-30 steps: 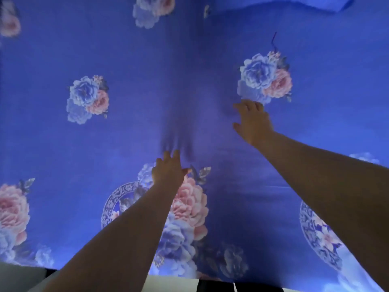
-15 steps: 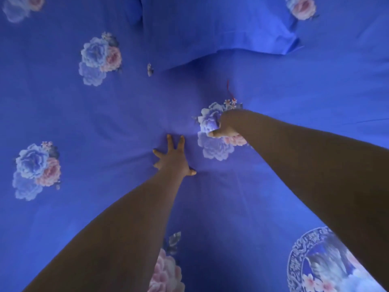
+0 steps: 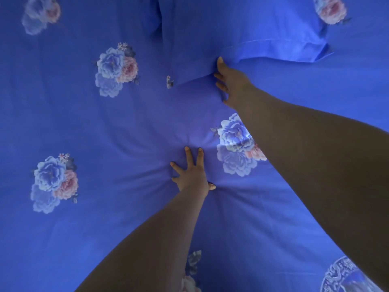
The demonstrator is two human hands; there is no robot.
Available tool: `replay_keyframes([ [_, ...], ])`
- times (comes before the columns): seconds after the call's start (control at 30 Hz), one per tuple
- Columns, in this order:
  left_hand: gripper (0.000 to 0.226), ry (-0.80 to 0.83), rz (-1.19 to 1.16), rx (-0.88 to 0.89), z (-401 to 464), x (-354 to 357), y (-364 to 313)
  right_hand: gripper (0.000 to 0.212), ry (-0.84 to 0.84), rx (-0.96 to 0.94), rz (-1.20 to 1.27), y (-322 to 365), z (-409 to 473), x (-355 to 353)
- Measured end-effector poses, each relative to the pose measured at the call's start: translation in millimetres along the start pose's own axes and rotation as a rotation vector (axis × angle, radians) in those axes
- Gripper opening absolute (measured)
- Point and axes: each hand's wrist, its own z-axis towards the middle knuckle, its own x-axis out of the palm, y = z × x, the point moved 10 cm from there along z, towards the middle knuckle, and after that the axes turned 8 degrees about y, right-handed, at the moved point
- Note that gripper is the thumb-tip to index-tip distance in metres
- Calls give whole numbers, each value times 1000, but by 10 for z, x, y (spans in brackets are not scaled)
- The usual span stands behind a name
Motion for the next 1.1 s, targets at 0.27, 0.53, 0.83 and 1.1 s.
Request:
replay_keyframes([
  [0.27,118,-25,14,-3,47,5,24,34,-104,-50,-451,-168,-99,4],
  [0.53,57,-246,-231,237,-160,-250,286,35,-165,37,-850,-1167,-1415,-328],
  [0.83,50,-206,-1340,136,-1150,17,1044,32,395,249,-1169,-2519,-3180,567],
  [1.1,41,-439,-788,22,-1809,-269,1213,45,-99,-22,-1167,-1198,-3257,251],
])
